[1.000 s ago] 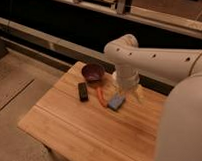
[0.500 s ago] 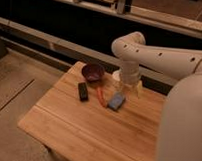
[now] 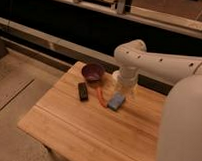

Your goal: Wipe the white sponge on the table

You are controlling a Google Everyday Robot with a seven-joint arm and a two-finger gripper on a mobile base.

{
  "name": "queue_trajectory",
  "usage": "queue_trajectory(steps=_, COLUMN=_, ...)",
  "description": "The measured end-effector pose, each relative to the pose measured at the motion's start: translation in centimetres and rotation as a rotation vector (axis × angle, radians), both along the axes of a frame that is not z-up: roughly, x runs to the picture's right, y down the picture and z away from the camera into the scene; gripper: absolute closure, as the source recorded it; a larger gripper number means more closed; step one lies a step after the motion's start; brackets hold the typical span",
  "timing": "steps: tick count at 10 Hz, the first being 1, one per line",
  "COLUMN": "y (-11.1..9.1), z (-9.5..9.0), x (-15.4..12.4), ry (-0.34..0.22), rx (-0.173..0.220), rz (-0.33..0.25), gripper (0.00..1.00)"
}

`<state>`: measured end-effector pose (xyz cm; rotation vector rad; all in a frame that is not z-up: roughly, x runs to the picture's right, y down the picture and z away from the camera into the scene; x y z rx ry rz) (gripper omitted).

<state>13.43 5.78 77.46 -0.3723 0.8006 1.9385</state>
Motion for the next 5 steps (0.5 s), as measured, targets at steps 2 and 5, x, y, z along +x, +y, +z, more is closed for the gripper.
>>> queue_trajectory(steps=2, y=0.6, z=1.1, x=-0.2, ry=-0.013, rx=-0.014, rz=-0.008, gripper=0.35)
queue_trajectory(steps=5, y=0.9, z=2.5, x=-0.4, ry=-0.035, rx=-0.021, rz=-0.006, gripper=0.35)
